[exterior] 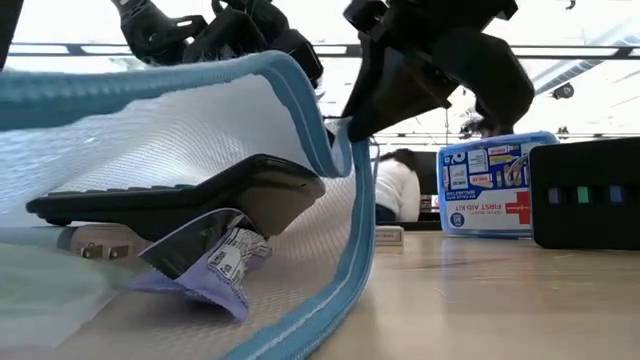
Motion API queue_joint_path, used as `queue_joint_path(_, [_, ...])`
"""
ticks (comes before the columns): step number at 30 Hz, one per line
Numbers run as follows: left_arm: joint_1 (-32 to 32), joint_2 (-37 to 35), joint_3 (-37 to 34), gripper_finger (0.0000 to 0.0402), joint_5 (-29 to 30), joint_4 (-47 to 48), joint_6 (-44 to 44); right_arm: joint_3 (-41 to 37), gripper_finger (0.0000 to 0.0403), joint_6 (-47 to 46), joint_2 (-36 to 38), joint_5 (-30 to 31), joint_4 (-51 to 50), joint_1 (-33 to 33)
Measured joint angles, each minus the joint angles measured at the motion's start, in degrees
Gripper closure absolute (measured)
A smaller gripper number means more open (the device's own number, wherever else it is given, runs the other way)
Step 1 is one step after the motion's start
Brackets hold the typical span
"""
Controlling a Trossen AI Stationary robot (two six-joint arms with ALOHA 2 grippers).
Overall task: Unpack backpack
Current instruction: Close the transparent zip bag
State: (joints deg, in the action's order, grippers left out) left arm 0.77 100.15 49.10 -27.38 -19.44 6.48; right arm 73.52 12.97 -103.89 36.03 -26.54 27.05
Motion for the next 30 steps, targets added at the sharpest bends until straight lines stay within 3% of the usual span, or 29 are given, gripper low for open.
queue_joint_path(4, [0.23,-0.1,0.0,0.0401,0.3,0.34,0.0,0.04,0.0342,-7.47,1.13,-0.18,-4.81,0.17])
queue_joint_path(10, [0.32,-0.26,-0.13,0.0401,-0.1,1.27,0.02,-0.07,0.0305,-11.84,2.44,-2.58,-7.09,0.26])
queue_joint_path(20, [0.95,-1.54,-0.13,0.0402,-0.06,1.19,0.02,-1.7,0.025,-20.86,1.45,-4.81,-3.29,-0.42])
queue_joint_path(26, [1.04,-1.82,-0.13,0.0402,1.31,1.3,0.2,-1.7,0.027,-29.8,1.11,-4.84,-2.0,-0.72])
queue_joint_path(30, [1.06,-1.93,-0.13,0.0402,1.34,1.31,0.22,-1.7,0.0313,-30.48,1.11,-7.07,-1.34,-0.74])
